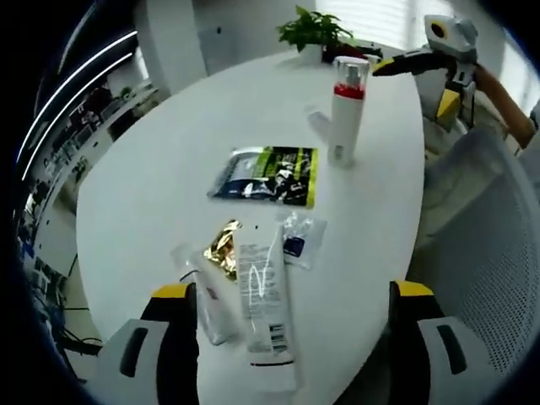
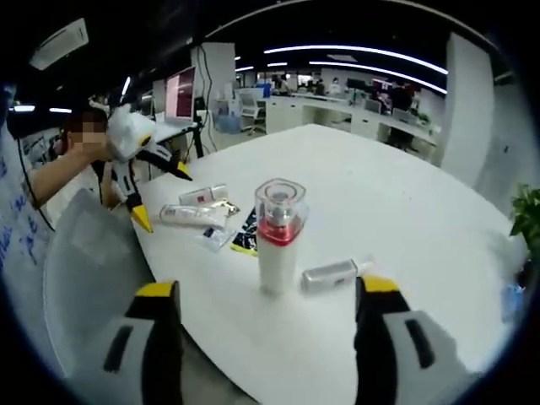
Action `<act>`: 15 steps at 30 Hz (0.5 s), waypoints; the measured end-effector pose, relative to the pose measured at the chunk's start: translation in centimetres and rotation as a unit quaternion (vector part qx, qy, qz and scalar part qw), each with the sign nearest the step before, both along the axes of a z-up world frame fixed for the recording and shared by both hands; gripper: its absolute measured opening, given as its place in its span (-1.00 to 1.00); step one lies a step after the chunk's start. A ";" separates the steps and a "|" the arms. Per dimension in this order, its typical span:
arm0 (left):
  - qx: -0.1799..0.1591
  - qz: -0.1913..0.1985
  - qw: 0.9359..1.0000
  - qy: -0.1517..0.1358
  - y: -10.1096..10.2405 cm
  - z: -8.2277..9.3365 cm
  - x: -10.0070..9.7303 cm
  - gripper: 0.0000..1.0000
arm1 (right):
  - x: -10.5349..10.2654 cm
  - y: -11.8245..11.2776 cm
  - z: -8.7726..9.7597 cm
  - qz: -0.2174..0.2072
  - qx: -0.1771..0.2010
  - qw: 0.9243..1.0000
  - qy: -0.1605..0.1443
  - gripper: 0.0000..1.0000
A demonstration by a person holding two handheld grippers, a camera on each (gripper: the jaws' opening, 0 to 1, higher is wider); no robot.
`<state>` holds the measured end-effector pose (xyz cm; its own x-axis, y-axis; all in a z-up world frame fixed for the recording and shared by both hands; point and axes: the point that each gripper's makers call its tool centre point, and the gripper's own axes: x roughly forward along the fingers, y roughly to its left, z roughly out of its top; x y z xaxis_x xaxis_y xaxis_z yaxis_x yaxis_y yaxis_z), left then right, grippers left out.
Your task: Arrange the skincare products in the storage area until every visible bottle or jar stands upright without overlapping.
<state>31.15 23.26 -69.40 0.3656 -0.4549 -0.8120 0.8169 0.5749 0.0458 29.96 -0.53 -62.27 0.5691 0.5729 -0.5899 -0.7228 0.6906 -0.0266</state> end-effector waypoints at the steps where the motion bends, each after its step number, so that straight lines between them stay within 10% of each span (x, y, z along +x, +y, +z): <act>1: 0.003 -0.002 1.000 0.002 0.0 -0.1 0.0 0.81 | -0.1 0.0 0.0 0.000 0.001 1.000 0.001 0.54; 15: 0.034 -0.022 0.999 0.030 0.2 -1.9 0.0 0.59 | -0.9 0.3 -0.8 0.007 0.003 1.000 0.015 0.26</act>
